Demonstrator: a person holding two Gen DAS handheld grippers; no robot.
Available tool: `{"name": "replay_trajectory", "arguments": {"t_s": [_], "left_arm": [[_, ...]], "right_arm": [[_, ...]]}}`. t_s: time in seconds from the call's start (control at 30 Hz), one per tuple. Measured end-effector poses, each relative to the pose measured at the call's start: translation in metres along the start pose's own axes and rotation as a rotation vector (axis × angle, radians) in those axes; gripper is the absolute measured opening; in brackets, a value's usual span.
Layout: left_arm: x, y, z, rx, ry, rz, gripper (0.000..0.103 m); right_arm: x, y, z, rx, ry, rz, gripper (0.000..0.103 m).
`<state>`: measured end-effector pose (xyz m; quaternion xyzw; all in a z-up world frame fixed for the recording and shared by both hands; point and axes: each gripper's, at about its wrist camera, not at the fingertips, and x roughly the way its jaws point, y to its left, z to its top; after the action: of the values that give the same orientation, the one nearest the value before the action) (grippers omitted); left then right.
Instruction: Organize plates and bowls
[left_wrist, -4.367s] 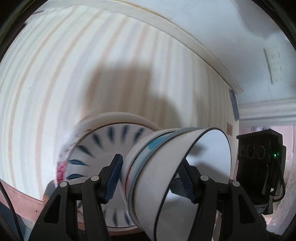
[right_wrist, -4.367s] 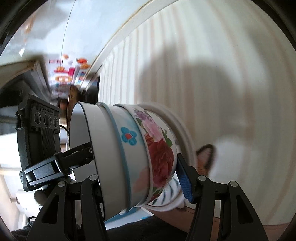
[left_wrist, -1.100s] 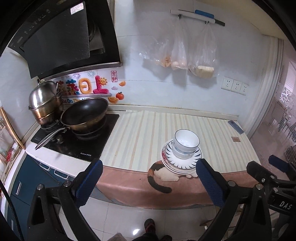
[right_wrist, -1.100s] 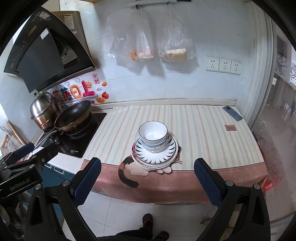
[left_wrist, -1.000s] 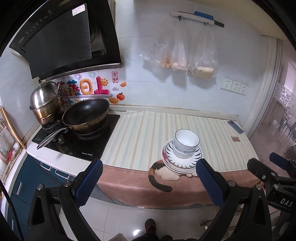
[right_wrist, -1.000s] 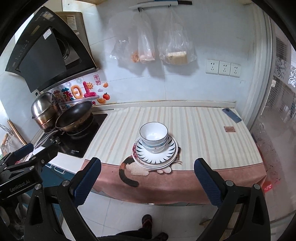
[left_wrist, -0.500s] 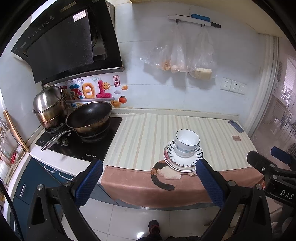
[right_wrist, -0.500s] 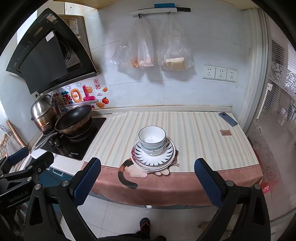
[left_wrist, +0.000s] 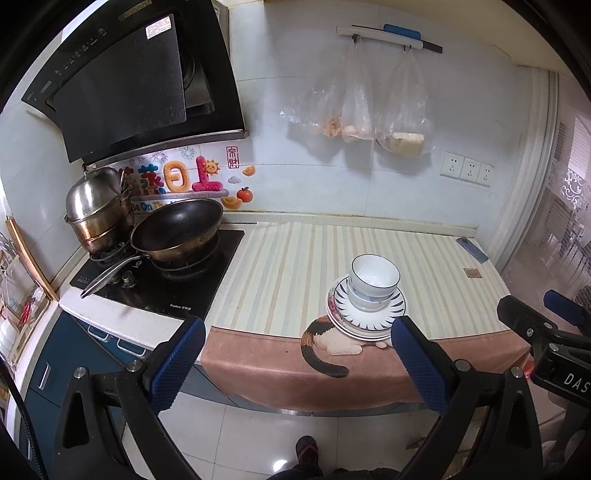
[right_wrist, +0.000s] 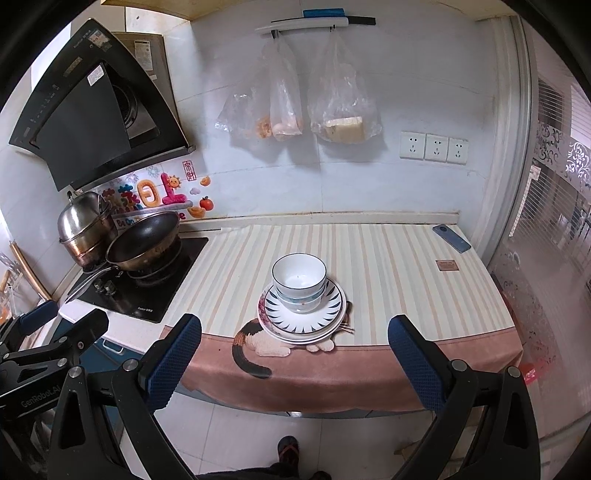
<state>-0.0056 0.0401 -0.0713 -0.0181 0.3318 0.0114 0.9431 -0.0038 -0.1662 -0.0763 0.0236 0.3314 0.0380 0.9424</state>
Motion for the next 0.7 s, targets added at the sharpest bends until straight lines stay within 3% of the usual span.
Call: {"name": "replay_trajectory", "arguments": {"t_s": [0.7], "left_arm": [[0.0053,0.0,0.0084,0.009,0.006,-0.017,0.103]], "right_arm": [[0.0089,0.0023,-0.002,0.014,0.008,-0.021,0.103]]}}
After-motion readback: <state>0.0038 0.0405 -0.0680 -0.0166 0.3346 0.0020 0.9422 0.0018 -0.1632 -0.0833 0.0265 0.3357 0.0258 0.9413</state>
